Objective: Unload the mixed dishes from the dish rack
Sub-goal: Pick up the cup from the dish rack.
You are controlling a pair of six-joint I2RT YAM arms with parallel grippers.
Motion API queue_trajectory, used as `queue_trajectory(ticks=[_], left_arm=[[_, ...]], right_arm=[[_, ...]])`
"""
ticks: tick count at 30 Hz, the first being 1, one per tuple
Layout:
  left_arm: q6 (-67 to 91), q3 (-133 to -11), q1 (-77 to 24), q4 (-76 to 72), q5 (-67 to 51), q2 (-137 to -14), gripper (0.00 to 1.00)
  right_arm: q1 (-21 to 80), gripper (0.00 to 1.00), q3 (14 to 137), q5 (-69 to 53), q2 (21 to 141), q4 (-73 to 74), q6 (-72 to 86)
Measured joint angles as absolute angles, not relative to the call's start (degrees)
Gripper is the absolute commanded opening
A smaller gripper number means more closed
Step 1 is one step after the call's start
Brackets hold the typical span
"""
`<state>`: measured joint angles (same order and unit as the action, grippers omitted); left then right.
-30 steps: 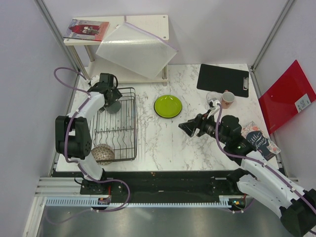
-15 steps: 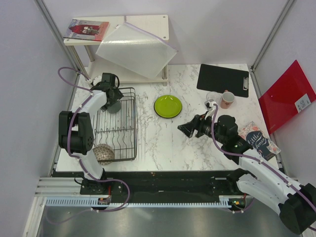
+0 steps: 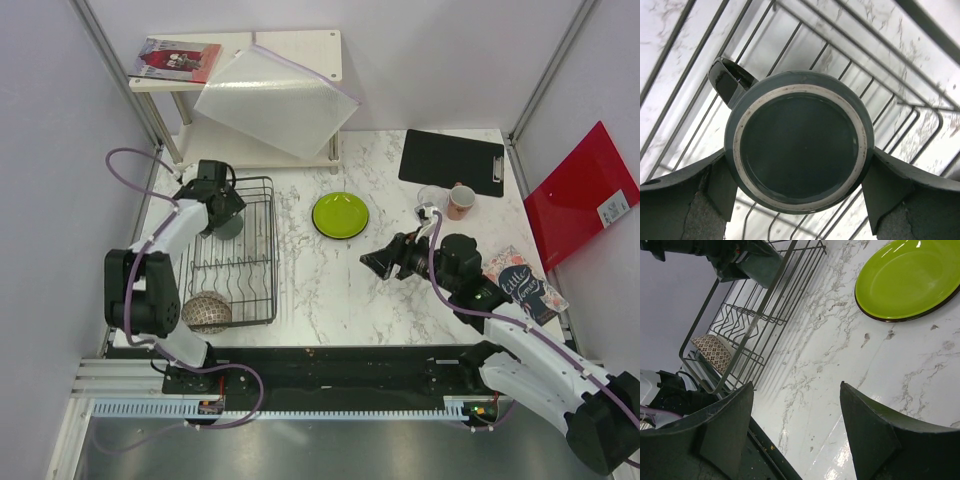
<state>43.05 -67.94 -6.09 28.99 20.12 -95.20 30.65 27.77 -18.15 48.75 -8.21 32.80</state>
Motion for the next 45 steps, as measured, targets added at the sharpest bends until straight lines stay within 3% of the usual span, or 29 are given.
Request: queue_trajectory(ticks=[6, 11, 14, 20, 26, 35, 45], left_arm=[[41.3, -59.5, -5.6, 29.3, 12.9, -77.9, 0.02], [41.2, -51.1, -5.5, 21.6, -2.4, -60.8, 0.02], [42.8, -47.6, -5.5, 15.3, -13.4, -56.5, 0.02], [52.0, -42.1, -5.7, -1.3, -32.8, -55.3, 0.02], [66.4, -36.1, -7.2, -25.8, -42.9, -55.3, 0.02], [75.2, -33.4, -20.8, -48.3, -45.6, -59.3, 0.02], [76.2, -33.4, -29.1, -54.9, -45.0, -67.5, 0.02]], right_arm=[[30.7, 0.77, 27.8, -18.2, 47.8, -8.2, 33.3], [30.7, 0.76, 29.2, -17.3, 47.7, -7.7, 33.9], [30.7, 0.76, 30.3, -16.9, 47.7, -7.7, 34.9], [30.7, 0.75, 30.5, -17.6, 47.0, -8.0, 36.9], [30.7, 0.75, 30.4, -21.8, 46.3, -13.3, 40.4], [31.8, 0.75, 30.2, -25.2, 45.9, -22.1, 44.4], [34.3, 0.74, 30.7, -25.7, 48.4, -28.3, 45.4]])
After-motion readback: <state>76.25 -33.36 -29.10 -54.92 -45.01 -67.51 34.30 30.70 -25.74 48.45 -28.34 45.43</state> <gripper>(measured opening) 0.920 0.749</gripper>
